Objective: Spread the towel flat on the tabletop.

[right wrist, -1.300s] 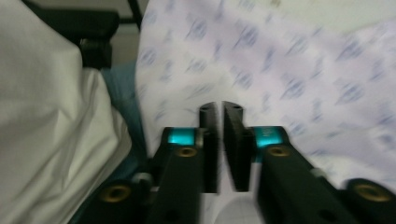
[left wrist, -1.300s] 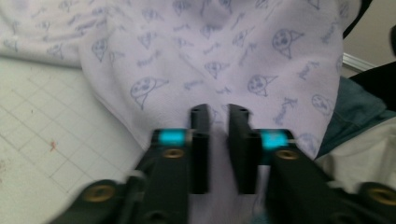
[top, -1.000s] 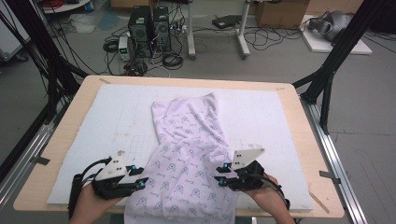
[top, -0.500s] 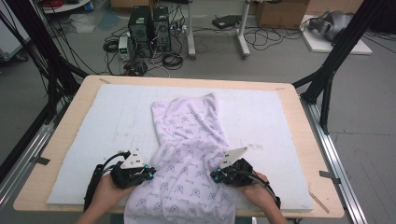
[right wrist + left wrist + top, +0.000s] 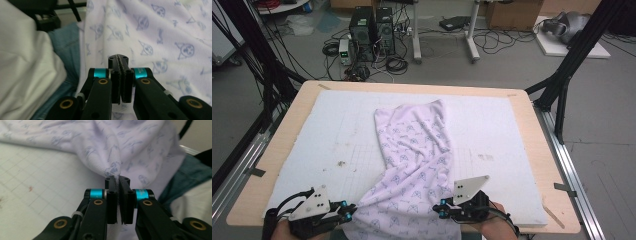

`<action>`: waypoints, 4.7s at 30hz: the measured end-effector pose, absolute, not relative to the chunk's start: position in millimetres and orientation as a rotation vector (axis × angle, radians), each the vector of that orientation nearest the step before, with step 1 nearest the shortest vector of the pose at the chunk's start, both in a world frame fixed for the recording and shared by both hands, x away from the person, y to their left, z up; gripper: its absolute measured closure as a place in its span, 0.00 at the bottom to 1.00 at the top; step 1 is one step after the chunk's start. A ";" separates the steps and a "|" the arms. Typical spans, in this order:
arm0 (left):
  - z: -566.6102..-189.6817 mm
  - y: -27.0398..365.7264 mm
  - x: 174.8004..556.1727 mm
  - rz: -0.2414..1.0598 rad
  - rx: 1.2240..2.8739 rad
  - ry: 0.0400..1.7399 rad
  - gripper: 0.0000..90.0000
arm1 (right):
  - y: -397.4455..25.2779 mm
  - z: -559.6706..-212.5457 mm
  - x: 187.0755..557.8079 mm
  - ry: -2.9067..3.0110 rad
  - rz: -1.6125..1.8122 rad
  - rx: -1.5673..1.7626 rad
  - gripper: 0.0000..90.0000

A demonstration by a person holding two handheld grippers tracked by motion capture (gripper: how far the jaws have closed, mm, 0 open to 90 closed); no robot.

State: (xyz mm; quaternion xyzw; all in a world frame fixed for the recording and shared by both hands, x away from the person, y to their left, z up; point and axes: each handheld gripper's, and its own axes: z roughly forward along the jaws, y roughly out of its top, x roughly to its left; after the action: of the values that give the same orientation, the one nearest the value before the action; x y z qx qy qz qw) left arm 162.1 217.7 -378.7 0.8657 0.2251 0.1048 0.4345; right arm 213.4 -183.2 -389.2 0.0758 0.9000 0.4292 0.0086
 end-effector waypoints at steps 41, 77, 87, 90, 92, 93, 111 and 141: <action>-398.9 185.0 291.6 0.353 2.031 0.781 1.00 | -206.4 -398.6 292.0 2.647 1.183 0.569 0.92; -426.9 150.3 295.9 0.280 2.116 0.762 1.00 | -202.6 -433.0 297.8 2.727 1.122 0.664 0.72; -426.3 159.1 294.8 0.261 2.099 0.757 1.00 | -203.2 -433.1 297.8 2.726 1.122 0.668 0.71; -426.1 162.1 297.5 0.280 2.090 0.772 1.00 | -203.2 -433.3 298.2 2.725 1.120 0.672 0.71; -423.4 167.7 298.3 0.284 2.064 0.789 1.00 | -203.4 -433.5 298.2 2.723 1.122 0.673 0.71; -421.5 170.5 297.8 0.287 2.051 0.793 1.00 | -203.7 -433.2 298.1 2.724 1.118 0.668 0.71; -425.3 204.7 285.9 0.278 2.086 0.828 0.89 | -223.2 -424.6 292.3 2.656 1.148 0.696 0.72; -406.1 208.3 267.9 0.356 2.115 0.721 0.97 | -235.0 -419.6 287.5 2.615 1.172 0.716 0.70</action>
State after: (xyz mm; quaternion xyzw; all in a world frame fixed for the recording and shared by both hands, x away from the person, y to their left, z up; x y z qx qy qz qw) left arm 267.9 208.3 -406.1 0.8458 0.2886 0.1426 0.4256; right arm 287.5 -235.0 -419.6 0.2414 0.8814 0.3951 0.0937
